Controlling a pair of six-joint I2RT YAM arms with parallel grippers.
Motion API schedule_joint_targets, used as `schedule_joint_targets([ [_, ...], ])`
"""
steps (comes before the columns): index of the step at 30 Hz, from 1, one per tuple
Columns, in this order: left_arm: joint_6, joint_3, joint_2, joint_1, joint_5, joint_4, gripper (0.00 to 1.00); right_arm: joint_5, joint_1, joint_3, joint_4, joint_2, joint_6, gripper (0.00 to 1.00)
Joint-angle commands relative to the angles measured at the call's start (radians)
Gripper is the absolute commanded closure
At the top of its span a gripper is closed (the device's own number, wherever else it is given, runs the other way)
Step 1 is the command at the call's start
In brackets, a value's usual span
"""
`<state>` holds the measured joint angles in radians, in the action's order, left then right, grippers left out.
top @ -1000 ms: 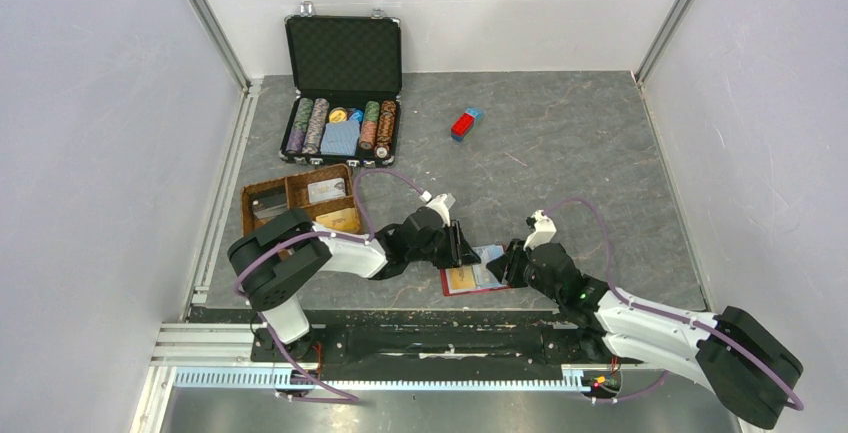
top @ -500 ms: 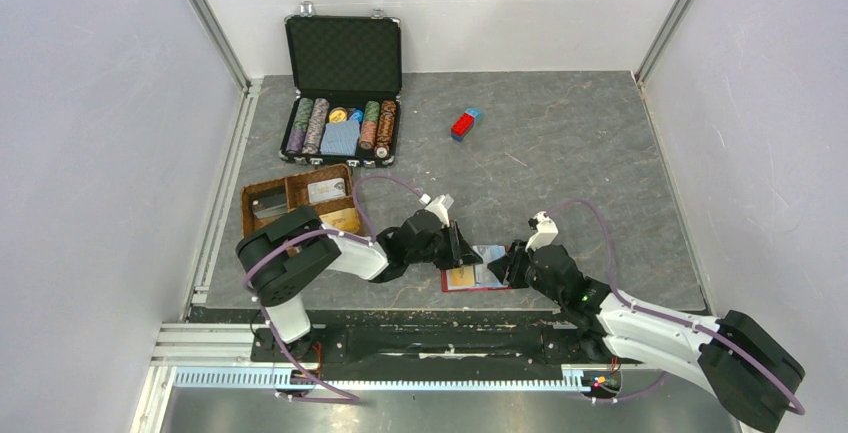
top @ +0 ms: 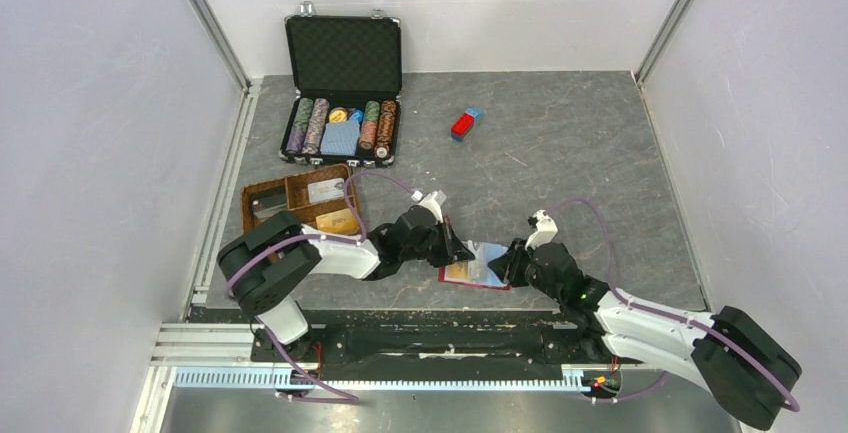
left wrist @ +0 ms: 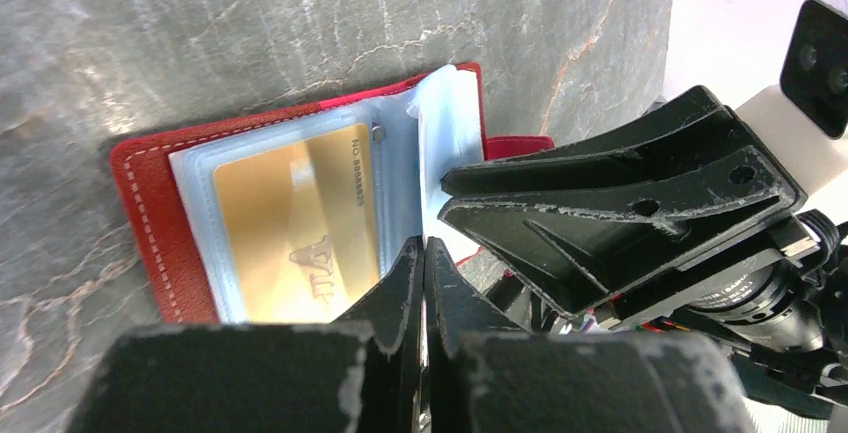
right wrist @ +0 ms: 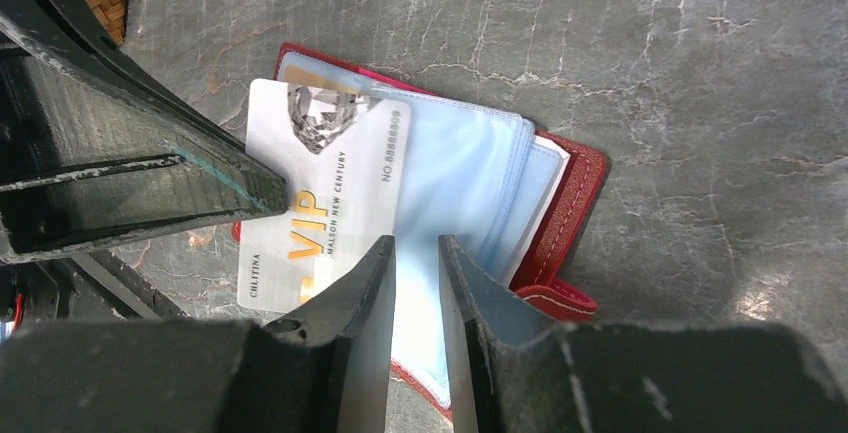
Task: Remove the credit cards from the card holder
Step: Remove the credit card from the card holder.
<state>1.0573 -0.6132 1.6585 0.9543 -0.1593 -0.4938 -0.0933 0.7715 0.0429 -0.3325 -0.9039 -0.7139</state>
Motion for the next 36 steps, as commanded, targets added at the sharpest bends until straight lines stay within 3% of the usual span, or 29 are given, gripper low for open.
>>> schedule_joint_targets([
  [1, -0.065, 0.027, -0.078, -0.014, 0.02, 0.049, 0.98, -0.034, -0.017, -0.024, 0.129, -0.032, 0.047, 0.74],
  [8, -0.174, 0.042, -0.299, -0.05, 0.077, 0.293, 0.98, -0.014, -0.023, 0.034, 0.16, 0.001, 0.114, 0.73],
  [13, -0.287, -0.013, -0.44, -0.079, 0.046, 0.504, 0.98, 0.075, -0.023, 0.097, 0.178, 0.033, 0.238, 0.71],
  [20, -0.449, -0.169, -0.608, -0.081, -0.018, 0.861, 0.98, 0.238, -0.023, 0.146, 0.204, 0.247, 0.411, 0.65],
  [25, -0.533, -0.204, -0.663, -0.08, -0.152, 0.959, 0.98, 0.394, -0.023, 0.19, 0.193, 0.236, 0.47, 0.64],
  [32, -0.602, -0.165, -0.705, -0.08, -0.309, 0.928, 0.98, 0.769, -0.023, 0.113, -0.077, 0.197, 0.401, 0.59],
  [36, -0.658, -0.182, -0.674, -0.08, -0.367, 0.952, 0.98, 0.791, -0.022, 0.104, -0.14, 0.207, 0.368, 0.59],
])
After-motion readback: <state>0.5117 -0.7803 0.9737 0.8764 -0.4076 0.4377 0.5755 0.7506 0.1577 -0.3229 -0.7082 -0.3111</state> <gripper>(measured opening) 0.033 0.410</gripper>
